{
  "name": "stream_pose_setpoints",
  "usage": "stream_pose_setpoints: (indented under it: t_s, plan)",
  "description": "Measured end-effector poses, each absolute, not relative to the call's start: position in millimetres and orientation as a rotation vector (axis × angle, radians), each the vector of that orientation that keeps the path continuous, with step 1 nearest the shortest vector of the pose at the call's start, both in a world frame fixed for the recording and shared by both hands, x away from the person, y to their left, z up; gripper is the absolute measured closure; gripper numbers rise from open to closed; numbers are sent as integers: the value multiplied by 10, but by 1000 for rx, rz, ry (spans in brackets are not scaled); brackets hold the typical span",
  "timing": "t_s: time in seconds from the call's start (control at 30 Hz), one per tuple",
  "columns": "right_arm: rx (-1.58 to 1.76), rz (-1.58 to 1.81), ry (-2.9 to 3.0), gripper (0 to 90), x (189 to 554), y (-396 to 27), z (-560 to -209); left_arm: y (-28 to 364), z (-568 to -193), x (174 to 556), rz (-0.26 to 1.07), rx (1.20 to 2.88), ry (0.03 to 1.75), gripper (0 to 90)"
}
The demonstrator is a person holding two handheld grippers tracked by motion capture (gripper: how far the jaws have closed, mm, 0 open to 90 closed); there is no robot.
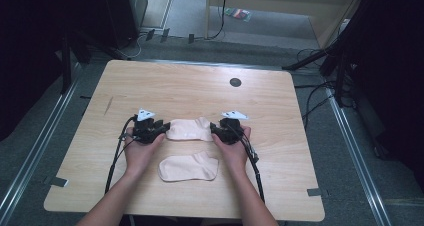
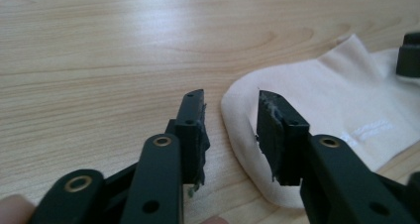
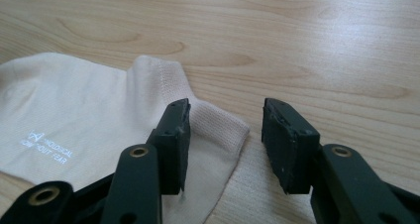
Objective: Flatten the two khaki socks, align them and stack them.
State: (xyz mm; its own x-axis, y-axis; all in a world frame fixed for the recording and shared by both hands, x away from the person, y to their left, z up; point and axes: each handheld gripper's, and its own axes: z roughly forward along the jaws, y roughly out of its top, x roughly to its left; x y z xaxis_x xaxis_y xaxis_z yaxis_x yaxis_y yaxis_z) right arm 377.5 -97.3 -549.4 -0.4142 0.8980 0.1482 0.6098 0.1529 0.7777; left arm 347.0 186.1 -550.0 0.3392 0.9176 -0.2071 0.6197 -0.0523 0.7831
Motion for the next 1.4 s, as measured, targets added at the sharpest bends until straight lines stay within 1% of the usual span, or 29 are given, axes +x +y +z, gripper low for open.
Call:
stream_pose_setpoints:
  t_s: [0.03,0.1,0.17,0.2,0.23,0.27,0.33,0.47,0.63,0.9,1.0,1.2,1.4]
  plan:
    - [1444,1140,2087,547,3775,-973,-5494,1836,-5505,3472,458,1787,1370,651]
    - [1430,1114,2094,570,3777,-951,-5494,1798,-5505,3476,477,1831,1369,691]
    - [1392,1070,2096,630,3769,-923,-5494,1774,-5507,3482,480,1858,1365,742]
    - [1375,1044,2097,676,3758,-897,-5494,1776,-5508,3483,478,1860,1366,785]
    - [1351,1039,2105,699,3754,-887,-5495,1782,-5511,3485,469,1855,1369,813]
    - [1338,1037,2113,740,3749,-877,-5496,1789,-5511,3487,463,1854,1367,851]
    - [1341,1056,2124,837,3741,-867,-5496,1789,-5509,3483,462,1861,1359,888]
    - [1356,1072,2124,860,3748,-888,-5494,1780,-5507,3462,464,1861,1331,899]
    - [1405,1157,2101,864,3716,-956,-5453,1807,-5472,3404,467,1836,1293,900]
    - [1322,1244,2081,864,3521,-1001,-5150,1900,-5218,3251,484,1778,1241,900]
    - [1340,1302,2060,865,3440,-1061,-5028,1951,-5124,3153,472,1764,1219,900]
    - [1275,1332,2075,866,3189,-1065,-4834,2018,-4968,2877,470,1758,1171,900]
    - [1272,1359,2101,867,2978,-1107,-4774,2024,-4928,2607,463,1775,1137,900]
